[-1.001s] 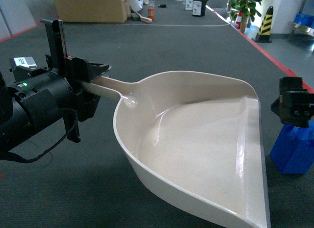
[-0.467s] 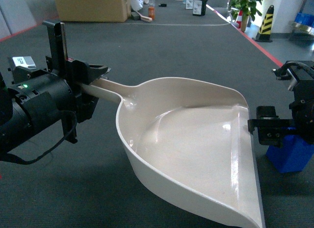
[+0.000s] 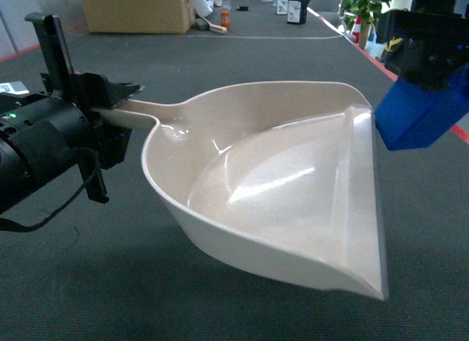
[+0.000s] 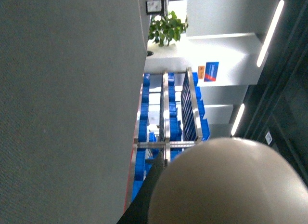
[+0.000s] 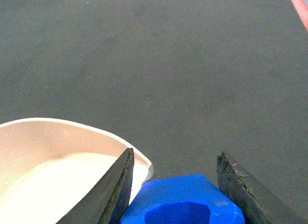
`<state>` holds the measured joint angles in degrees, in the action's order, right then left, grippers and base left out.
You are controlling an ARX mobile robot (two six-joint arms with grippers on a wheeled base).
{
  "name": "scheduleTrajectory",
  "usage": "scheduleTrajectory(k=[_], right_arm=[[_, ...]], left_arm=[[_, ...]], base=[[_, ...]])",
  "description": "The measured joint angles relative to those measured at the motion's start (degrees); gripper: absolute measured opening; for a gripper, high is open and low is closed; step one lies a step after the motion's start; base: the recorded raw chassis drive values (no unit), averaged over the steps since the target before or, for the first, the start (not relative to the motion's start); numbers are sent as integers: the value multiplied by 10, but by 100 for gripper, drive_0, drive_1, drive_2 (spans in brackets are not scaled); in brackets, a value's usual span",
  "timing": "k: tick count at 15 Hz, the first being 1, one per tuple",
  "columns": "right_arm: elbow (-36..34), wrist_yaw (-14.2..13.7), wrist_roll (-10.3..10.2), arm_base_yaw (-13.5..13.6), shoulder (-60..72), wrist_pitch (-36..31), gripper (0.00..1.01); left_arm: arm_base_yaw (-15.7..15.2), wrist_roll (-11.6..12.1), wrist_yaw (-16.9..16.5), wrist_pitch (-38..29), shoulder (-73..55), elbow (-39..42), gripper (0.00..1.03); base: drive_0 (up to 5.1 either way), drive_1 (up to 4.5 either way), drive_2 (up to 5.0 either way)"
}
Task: Place part in tray to right shelf
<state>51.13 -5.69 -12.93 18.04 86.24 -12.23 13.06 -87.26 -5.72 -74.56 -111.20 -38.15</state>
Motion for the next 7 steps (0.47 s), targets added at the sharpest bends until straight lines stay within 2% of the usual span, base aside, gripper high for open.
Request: scheduleTrajectory(k=[1,2,3,4,6,7], right_arm=[[-1,0,-26,12,4,-4,46],[-3,1,-37,16,8,-11,46],[-3,-4,-64,28,23,-12,46],[-4,-27,-73,41,35,-13,46],[-6,-65,-70,55,36,8,46],[-6,-88,-57,57,35,16,46]], left_arm=[[-3,-4,7,1,1,0,13],[-6,-7,12,1,1,0,12],[-10,-4,14,6,1,0,12],[-11,5,15,8,1,0,12],[-12,20,12,8,1,0,12],[-9,22,10,8,1,0,12]], base=[[0,0,0],[0,0,0],[0,0,0],[0,0,0],[0,0,0],[0,0,0]])
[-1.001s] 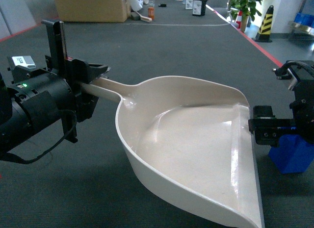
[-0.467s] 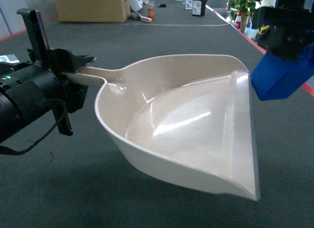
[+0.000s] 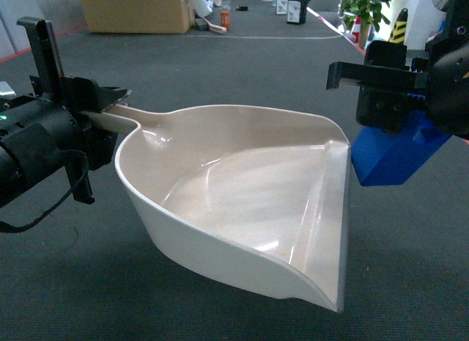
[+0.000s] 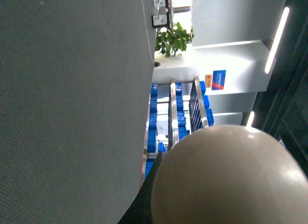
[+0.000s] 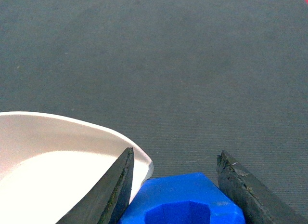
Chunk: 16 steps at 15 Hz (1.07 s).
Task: Place part in tray to right shelf
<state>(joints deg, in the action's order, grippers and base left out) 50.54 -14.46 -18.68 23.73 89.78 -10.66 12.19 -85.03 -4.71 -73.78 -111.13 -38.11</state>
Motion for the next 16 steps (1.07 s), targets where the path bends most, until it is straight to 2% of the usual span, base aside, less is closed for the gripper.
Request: scheduleTrajectory(k=[2,4,5,7,8,9,10,12,13,14,16], right_arm=[[-2,-29,27,3,-23,12,46],[-2,-31,42,3,-65,26,46],[-2,-23,44,3,-81,27,46],[8,-12,47,28,-116,27,46],[14,-9,50,41,-132,31,46],[20,2,46,45,-138,43,46],[27,19,31,52,-136,61,46],[36,60,-14,75,-110,89,46],[36,91,-38,87,-96,104,46],[36,107,-52,89,-84,108,51],[31,99,-63,84,-78,96,75]], left_arm=[[7,-3,-3,-1,0,0,12],[7,-31,-4,-6,0,-1,12],[8,-26,-15,-4,0,-3,12],[27,0,-34,7,-3,0,12],[30,2,-37,2,-3,0,12],[27,4,-33,3,-3,0,12],[24,5,-31,3,-3,0,12],[23,6,-31,3,-3,0,12],[23,8,-31,3,-3,0,12],[23,10,-31,3,-3,0,12],[23,16,-31,5,-3,0,12]], base=[[0,0,0],[0,0,0],[0,0,0],[0,0,0],[0,0,0],[0,0,0],[0,0,0],[0,0,0],[0,0,0],[0,0,0],[0,0,0]])
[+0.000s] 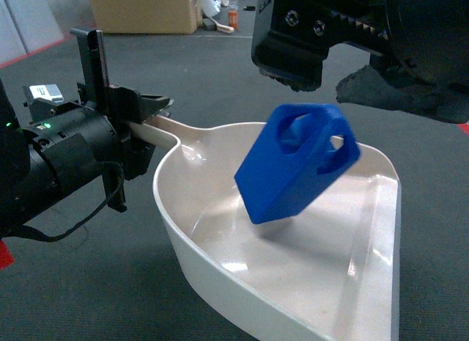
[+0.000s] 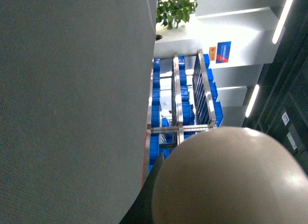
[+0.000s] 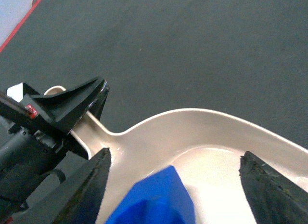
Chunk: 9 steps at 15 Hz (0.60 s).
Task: Place part in tray to right shelf
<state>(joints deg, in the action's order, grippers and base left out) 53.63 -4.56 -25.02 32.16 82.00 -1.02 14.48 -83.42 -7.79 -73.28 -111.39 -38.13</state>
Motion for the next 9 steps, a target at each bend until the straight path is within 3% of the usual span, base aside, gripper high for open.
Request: scheduleTrajectory(k=[2,4,5,7,8,9], right_arm=[[-4,-5,0,-9,-26,2,97],[-5,-28,17,-27,-89,-9,98],[-5,-47,39,-34,-121,-31,98],[-9,-52,108,-33,-209,-84,98],[-17,-118,150,-22,-229,-106,91],[-57,-179,191,-32,-255,-129,80]], left_arm=[[0,-2,0,-1,0,0,12],[0,-1,0,0,0,0,12],[0,-1,0,0,0,0,12],[0,-1,0,0,0,0,12],[0,-1,1,0,0,0,12],[0,-2,0,-1,0,0,12]], base=[[0,0,0],[0,0,0],[0,0,0],[0,0,0],[0,0,0],[0,0,0]])
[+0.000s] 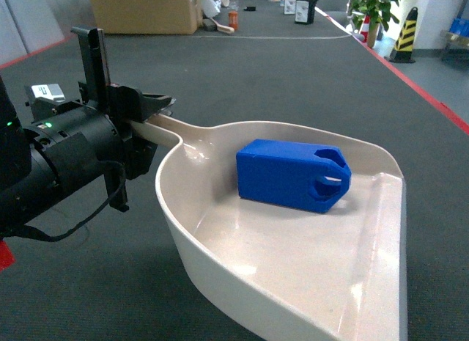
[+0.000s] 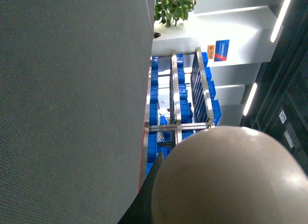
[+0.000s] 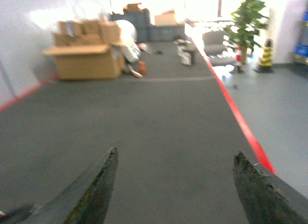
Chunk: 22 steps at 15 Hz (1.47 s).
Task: Place part in tray to right shelf
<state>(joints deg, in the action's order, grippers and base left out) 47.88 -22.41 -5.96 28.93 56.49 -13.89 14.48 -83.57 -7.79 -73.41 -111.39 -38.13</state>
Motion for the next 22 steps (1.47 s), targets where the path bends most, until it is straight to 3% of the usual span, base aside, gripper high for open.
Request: scheduleTrajectory(k=[1,2,6,10,11,18,22], right_arm=[[-72,-20,26,-34,-29,-12,67],[-139,-9,42,-65,-50,-24,54],[-279,78,56,-145,-165,-72,4],[-364,136,58,-201,-236,-77,2],[-376,141,58,-209,-249,-75,7],[-378,145,58,-211,-247,-76,97],[-378,145,58,-211,-247,-76,98]], left_arm=[[0,0,-2,1,0,0,12],[0,0,-1,1,0,0,12],[0,0,-1,1,0,0,12],[0,0,1,1,0,0,12],[0,0,0,1,0,0,12],[-2,0,0,1,0,0,12],[0,1,0,0,0,0,12]], base=[[0,0,0],[0,0,0],[0,0,0],[0,0,0],[0,0,0],[135,-78,-78],[473,-273,-273]])
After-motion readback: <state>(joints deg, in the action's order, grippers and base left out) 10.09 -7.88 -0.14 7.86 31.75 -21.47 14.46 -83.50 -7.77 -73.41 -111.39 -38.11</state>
